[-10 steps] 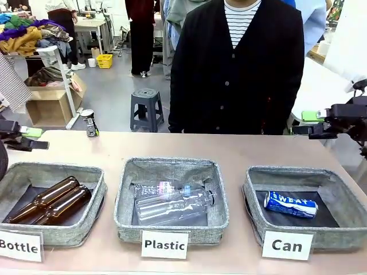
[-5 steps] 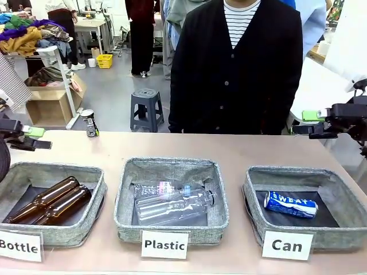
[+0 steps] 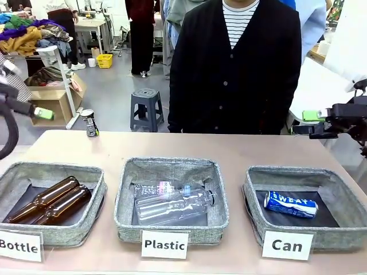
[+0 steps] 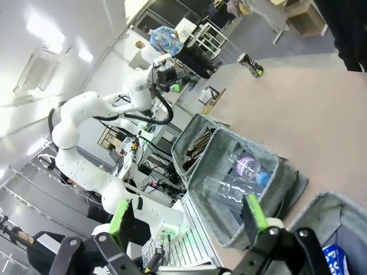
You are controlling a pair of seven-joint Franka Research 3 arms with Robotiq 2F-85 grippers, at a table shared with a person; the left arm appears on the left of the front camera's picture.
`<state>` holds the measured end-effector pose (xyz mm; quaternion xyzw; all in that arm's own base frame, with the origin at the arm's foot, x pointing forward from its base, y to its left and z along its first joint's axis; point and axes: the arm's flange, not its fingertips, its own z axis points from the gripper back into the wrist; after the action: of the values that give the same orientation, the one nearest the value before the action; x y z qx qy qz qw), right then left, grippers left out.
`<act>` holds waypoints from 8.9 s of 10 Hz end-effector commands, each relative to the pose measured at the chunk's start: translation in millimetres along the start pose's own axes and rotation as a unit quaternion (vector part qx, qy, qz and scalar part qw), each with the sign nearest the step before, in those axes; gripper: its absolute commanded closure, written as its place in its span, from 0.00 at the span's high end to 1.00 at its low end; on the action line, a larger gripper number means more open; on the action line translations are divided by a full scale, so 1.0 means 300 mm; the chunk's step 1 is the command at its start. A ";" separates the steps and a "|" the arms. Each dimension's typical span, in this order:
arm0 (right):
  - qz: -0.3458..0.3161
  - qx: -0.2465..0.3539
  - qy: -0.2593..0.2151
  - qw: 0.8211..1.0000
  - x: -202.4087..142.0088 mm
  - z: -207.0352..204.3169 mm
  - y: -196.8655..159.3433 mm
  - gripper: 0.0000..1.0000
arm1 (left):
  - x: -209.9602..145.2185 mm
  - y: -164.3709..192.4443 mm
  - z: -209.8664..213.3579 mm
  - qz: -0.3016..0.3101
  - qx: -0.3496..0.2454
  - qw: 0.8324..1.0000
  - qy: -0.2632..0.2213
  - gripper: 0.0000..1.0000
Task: Sort the can waste into the basket.
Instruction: Pick up the can waste from the table and place it in the right Fabric basket.
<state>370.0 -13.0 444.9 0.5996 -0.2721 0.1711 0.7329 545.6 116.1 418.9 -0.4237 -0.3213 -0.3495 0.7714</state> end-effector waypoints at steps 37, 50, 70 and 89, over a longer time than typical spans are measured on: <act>-0.006 0.001 0.005 1.000 -0.010 0.008 0.010 1.00 | 0.148 0.787 -0.479 -0.314 -0.041 0.948 0.020 0.05; -0.006 0.001 0.005 1.000 -0.010 0.008 0.010 1.00 | -0.282 -0.572 -0.053 -0.542 0.000 0.813 0.212 0.00; -0.018 -0.268 0.056 0.962 -0.331 0.824 0.252 1.00 | 0.495 -1.603 -2.034 -0.464 -0.106 0.868 0.141 0.29; -0.023 -0.270 0.055 0.961 -0.312 0.794 0.253 1.00 | 0.501 -1.486 -1.954 -0.470 -0.090 0.858 0.186 1.00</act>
<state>205.7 -220.6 479.2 0.3750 -0.2537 0.1064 0.8853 384.5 -642.9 464.8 -0.2386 -0.3065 -0.7672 0.5104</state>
